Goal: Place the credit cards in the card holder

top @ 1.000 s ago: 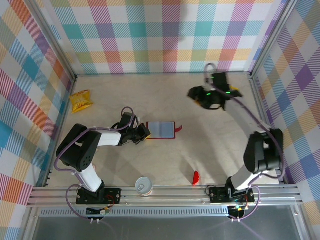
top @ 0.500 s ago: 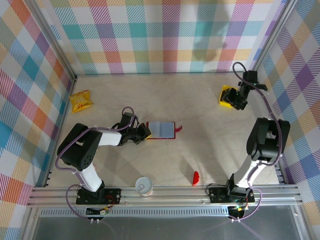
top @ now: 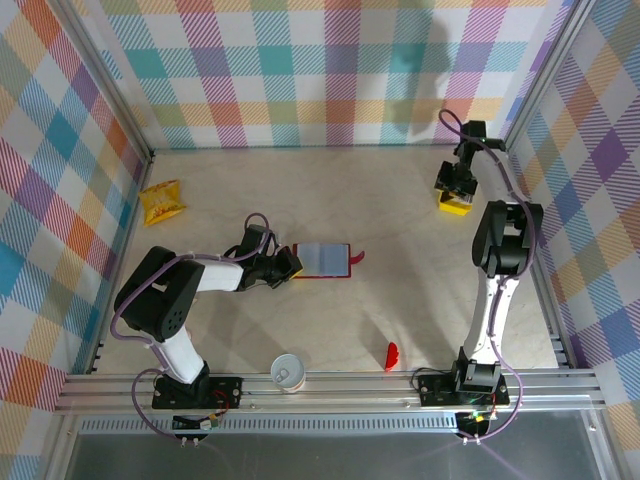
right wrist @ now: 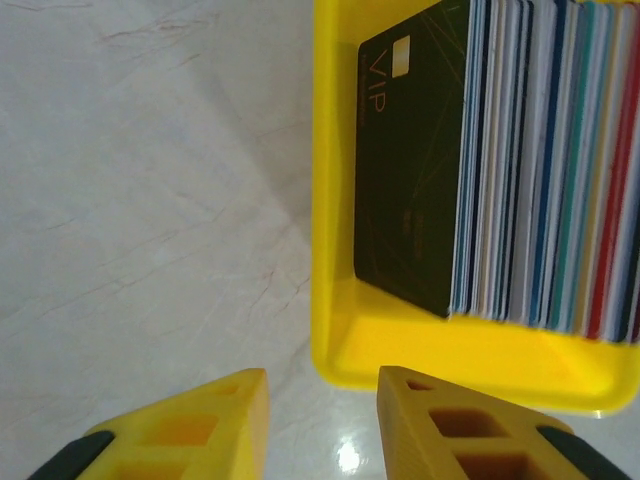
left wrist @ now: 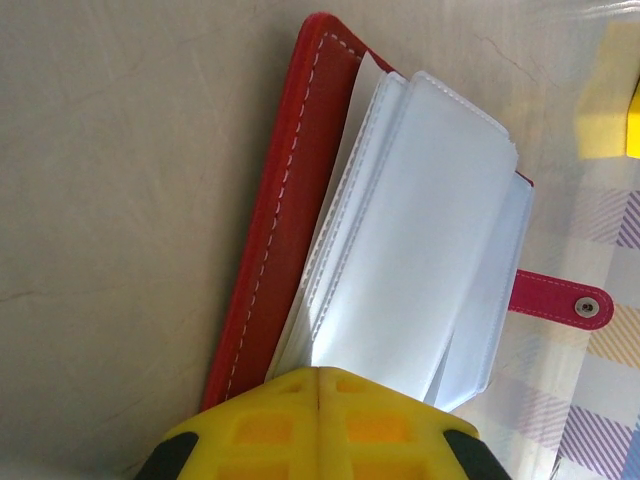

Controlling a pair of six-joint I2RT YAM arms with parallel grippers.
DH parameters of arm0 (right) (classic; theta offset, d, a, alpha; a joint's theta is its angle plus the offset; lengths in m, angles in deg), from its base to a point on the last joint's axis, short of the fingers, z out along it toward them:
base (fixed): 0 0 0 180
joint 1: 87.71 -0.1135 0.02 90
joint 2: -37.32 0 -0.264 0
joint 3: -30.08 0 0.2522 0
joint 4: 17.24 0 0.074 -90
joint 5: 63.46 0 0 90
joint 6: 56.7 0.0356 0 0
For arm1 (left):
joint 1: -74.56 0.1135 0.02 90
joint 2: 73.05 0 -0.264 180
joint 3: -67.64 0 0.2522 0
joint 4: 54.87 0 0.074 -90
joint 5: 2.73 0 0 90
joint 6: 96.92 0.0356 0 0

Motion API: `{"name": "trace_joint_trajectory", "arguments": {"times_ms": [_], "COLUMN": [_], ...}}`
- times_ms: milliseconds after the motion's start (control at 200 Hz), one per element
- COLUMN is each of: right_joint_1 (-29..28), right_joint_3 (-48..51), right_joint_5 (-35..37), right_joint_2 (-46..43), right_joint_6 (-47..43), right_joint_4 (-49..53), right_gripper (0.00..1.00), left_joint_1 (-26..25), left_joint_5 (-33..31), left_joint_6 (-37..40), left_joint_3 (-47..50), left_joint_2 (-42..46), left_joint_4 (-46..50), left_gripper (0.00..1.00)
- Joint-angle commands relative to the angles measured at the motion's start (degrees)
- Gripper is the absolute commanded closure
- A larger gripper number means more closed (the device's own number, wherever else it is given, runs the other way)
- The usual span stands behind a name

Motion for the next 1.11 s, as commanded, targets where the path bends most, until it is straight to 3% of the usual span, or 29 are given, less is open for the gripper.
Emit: {"name": "trace_joint_trajectory", "arguments": {"times_ms": [0, 295, 635, 1100], "right_joint_1": [-0.22, -1.21, -2.48, -7.57], "right_joint_3": [-4.49, -8.74, -7.44, 11.94], "right_joint_5": [0.56, 0.38, 0.88, 1.31], "right_joint_2": [3.54, 8.70, 8.09, -4.86], "right_joint_6": [-1.99, -3.35, -3.29, 1.85], "right_joint_4": [4.90, 5.51, 5.46, 1.09], "right_gripper": [0.68, 0.72, 0.90, 0.97], "left_joint_1": [0.21, 0.21, 0.21, 0.21], "left_joint_5": [-2.38, -2.67, -2.58, -2.13], "left_joint_6": [1.80, 2.02, 2.17, 2.59], "left_joint_3": [0.71, 0.59, 0.55, 0.64], "left_joint_2": [-1.16, -0.94, -0.45, -0.05], "left_joint_4": [6.87, 7.74, 8.01, 7.81], "left_gripper": [0.99, 0.99, 0.99, 0.99]}}
